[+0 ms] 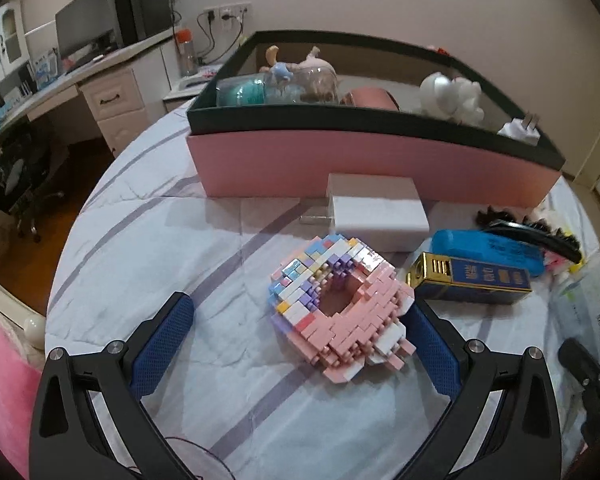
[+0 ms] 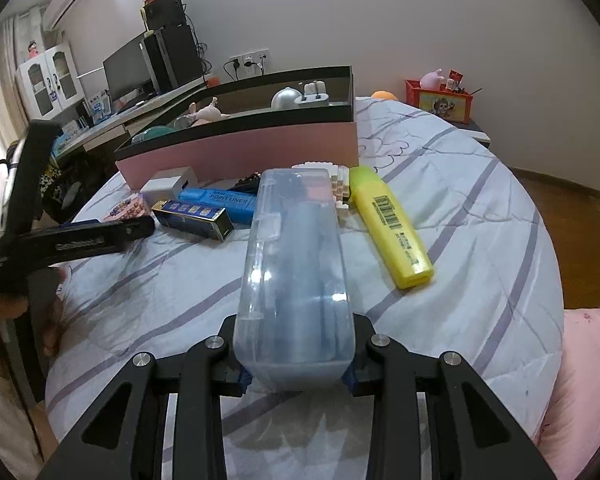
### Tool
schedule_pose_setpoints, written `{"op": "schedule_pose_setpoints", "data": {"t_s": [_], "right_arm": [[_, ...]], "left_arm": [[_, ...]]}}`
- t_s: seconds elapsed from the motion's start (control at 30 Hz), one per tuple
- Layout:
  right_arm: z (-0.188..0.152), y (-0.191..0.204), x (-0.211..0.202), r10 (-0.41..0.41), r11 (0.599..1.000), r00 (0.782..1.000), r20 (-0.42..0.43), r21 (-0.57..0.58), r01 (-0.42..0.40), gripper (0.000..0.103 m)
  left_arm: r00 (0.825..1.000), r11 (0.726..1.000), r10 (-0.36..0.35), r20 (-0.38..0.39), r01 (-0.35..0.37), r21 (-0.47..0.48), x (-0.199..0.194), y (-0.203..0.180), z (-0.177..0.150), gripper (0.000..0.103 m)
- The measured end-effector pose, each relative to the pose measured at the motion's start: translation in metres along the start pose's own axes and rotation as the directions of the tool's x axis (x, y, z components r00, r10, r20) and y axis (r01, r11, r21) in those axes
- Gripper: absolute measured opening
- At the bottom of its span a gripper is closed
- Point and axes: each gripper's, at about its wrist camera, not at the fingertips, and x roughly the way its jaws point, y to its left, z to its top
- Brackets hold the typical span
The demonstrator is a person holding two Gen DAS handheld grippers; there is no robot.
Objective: Organize rigid objects
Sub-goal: 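Grasp the clear dental-floss box with the right gripper while the left grasps the pink block toy, then carry both held items into the pink box and open both grippers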
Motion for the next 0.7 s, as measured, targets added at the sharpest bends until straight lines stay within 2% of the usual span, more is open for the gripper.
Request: {"op": "schedule_pose_setpoints", "data": {"t_s": [0.07, 0.1, 0.13, 0.17, 0.33, 0.43, 0.57, 0.7], "right_arm": [[0.002, 0.001, 0.002, -0.006, 1.0, 1.0, -0.001, -0.001, 0.006, 0.033], [0.002, 0.001, 0.003, -0.01, 1.0, 1.0, -0.003, 0.0, 0.01, 0.033], [0.002, 0.002, 0.003, -0.015, 1.0, 1.0, -0.004, -0.003, 0.015, 0.033], [0.002, 0.003, 0.003, -0.022, 1.0, 1.0, -0.005, -0.006, 0.022, 0.033], [0.003, 0.01, 0.006, -0.056, 0.997, 0.998, -0.013, -0.053, 0.055, 0.033], [0.003, 0.005, 0.002, -0.016, 0.999, 1.0, 0.002, -0.041, 0.016, 0.033], [0.005, 0.007, -0.009, -0.006, 0.999, 0.999, 0.036, -0.042, 0.008, 0.033], [0.014, 0.016, -0.025, 0.005, 0.998, 0.997, 0.078, -0.063, 0.0, 0.033]], "left_arm": [[1.0, 1.0, -0.008, -0.002, 0.008, 0.008, 0.001, -0.002, 0.001, 0.102], [1.0, 1.0, -0.025, 0.015, 0.025, 0.009, -0.002, -0.001, 0.0, 0.092], [0.998, 0.999, -0.049, 0.032, 0.049, 0.011, -0.005, -0.001, 0.001, 0.069], [0.996, 0.997, -0.074, 0.05, 0.073, 0.015, -0.009, -0.001, 0.0, 0.064], [0.991, 0.992, -0.122, 0.06, 0.122, 0.014, -0.015, 0.002, -0.001, 0.063], [0.99, 0.993, -0.119, 0.079, 0.117, 0.029, -0.024, 0.001, -0.005, 0.063], [0.988, 0.993, -0.108, 0.109, 0.102, 0.059, -0.039, -0.001, -0.011, 0.063], [0.983, 0.991, -0.126, 0.135, 0.118, 0.063, -0.056, 0.001, -0.013, 0.063]]}}
